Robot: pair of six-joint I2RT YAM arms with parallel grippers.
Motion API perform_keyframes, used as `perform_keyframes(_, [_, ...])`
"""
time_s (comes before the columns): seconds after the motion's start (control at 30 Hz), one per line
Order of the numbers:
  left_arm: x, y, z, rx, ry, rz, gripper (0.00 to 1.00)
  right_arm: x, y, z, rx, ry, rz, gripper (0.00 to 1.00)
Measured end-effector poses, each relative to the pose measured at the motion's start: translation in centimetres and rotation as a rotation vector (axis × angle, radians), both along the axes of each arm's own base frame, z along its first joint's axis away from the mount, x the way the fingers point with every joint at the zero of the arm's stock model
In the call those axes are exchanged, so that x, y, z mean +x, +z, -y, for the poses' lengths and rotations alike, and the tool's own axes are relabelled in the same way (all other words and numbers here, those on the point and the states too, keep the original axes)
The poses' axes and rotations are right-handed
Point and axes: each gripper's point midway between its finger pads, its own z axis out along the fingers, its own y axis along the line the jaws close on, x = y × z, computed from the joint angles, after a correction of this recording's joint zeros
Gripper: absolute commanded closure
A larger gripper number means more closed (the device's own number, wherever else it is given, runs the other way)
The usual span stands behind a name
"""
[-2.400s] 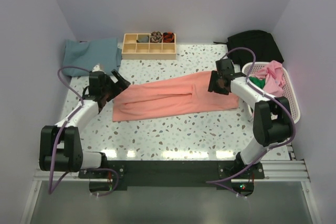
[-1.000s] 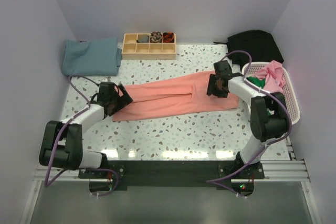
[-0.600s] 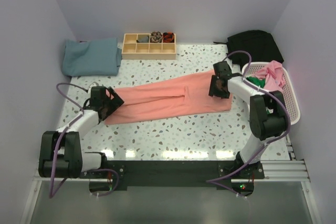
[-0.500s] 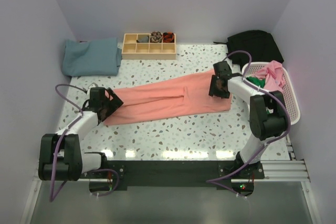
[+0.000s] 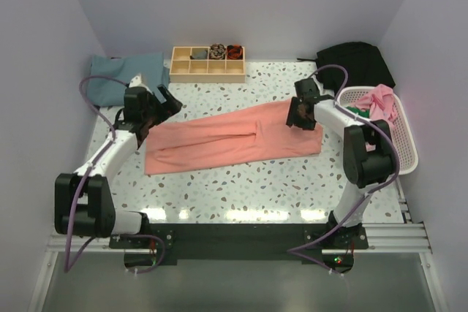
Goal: Fold and stack the t-shirts
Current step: Fold the other side of the tshirt into a rectangle, then rotate the tshirt 90 degrees
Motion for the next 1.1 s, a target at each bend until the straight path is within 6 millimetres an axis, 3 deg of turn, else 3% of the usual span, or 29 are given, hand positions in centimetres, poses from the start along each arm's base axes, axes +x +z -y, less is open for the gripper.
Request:
perform_keyframes(0.1, [1.9, -0.7, 1.9, -0.004, -0.057, 0.012, 0.0, 0.5, -1.2, -0.4, 0.012, -0.006, -0.026, 0.45])
perform_keyframes(0.2, [1.7, -4.3, 3.4, -0.004, -0.098, -0.072, 0.0, 0.7, -2.4, -0.7, 0.02, -0.014, -0.056, 0.45])
perform_keyframes(0.37, [-2.0, -9.0, 5.5, 0.005, -0.165, -0.194, 0.0, 1.1, -2.2, -0.9, 0.032, -0.027, -0.054, 0.45])
perform_keyframes(0.47, [-3.8, -10.7, 6.2, 0.007, -0.188, -0.239, 0.0, 1.4, -2.4, -1.0, 0.03, -0.031, -0.072, 0.45])
perform_keyframes(0.57, [-4.5, -10.7, 6.4, 0.005, -0.197, -0.224, 0.0, 2.6, -2.6, -1.3, 0.027, -0.03, -0.084, 0.46])
perform_keyframes(0.73, [-5.9, -10.8, 7.2, -0.005, -0.226, -0.198, 0.0, 6.8, -2.5, -2.4, 0.035, -0.02, -0.059, 0.45])
perform_keyframes(0.87, [-7.5, -10.8, 9.2, -0.037, -0.286, -0.175, 0.0, 10.6, -2.2, -3.8, 0.07, 0.016, -0.031, 0.44])
perform_keyframes(0.97, [-9.5, -10.7, 13.0, -0.068, -0.402, -0.181, 0.0, 13.4, -2.0, -5.4, 0.124, 0.06, -0.02, 0.43])
perform_keyframes(1.1, [-14.0, -10.6, 20.0, -0.11, -0.647, -0.214, 0.0, 16.8, -1.6, -8.2, 0.2, 0.138, 0.007, 0.39])
